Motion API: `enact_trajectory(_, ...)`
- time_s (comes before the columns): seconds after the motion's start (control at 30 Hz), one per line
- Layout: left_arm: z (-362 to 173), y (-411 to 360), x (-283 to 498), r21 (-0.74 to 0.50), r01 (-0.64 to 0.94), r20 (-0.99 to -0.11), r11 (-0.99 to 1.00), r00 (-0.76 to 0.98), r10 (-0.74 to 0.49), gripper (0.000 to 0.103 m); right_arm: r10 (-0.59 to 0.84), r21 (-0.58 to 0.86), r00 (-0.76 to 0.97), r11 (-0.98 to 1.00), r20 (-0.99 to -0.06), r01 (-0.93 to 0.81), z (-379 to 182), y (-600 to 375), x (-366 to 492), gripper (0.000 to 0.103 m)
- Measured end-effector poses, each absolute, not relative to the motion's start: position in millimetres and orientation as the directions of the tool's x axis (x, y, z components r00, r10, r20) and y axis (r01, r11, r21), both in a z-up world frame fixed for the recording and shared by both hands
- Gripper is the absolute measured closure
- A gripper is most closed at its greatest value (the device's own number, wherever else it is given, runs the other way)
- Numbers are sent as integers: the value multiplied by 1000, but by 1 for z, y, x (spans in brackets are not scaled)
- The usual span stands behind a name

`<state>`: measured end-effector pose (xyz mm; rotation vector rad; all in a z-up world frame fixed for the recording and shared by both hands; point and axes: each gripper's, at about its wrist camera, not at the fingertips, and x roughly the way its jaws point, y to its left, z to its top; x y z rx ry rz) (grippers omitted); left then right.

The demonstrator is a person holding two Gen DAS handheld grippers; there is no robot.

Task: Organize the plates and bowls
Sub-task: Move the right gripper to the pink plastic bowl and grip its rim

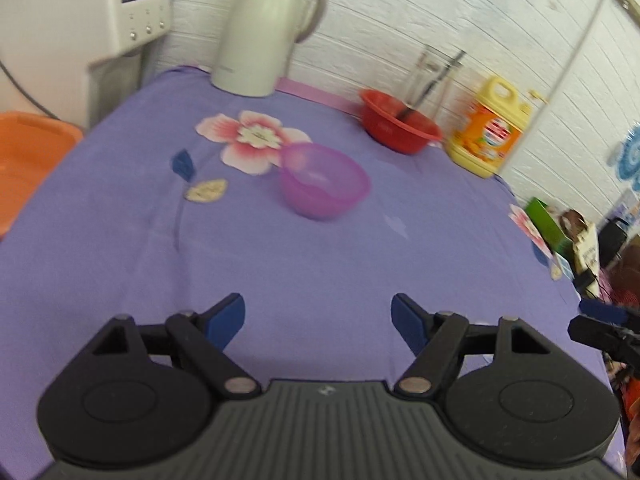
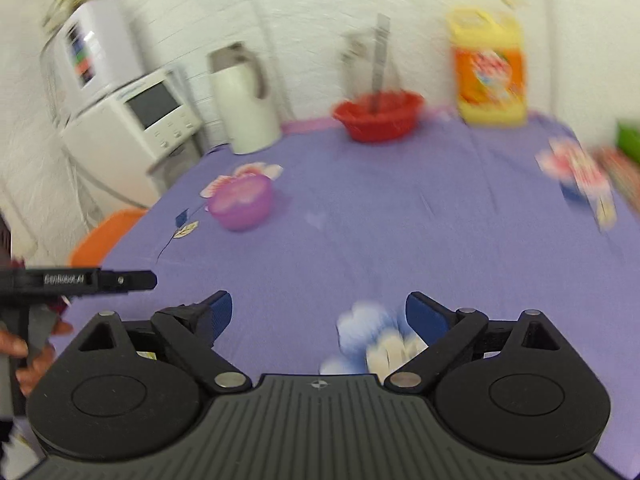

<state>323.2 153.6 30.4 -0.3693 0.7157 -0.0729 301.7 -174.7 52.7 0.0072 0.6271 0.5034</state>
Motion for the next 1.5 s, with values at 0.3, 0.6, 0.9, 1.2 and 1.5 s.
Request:
enact_trajectory(0.3, 13, 202, 411, -355, -133, -647, 925, 750, -140, 29, 463, -33, 576, 760, -674, -649, 34, -71, 423, 0)
enact_trajectory(0.6, -18, 201, 503, -389, -41, -615, 920, 755, -227, 29, 459, -81, 540, 705, -706, -705, -23, -15, 476, 0)
enact_trajectory(0.9, -29, 187, 530, -303, 58, -598, 951, 765, -238, 29, 554, -22, 524, 674, -647, -738, -36, -8, 492, 0)
enact_trajectory(1.2, -29, 185, 538, -316, 65, -588, 947, 769, -249, 29, 544, -71, 531, 652, -650, -755, -27, 13, 492, 0)
enact_trajectory(1.5, -30, 178, 537, -291, 106, -582, 951, 770, -264, 39, 579, -28, 514, 646, -633, -763, -28, 18, 496, 0)
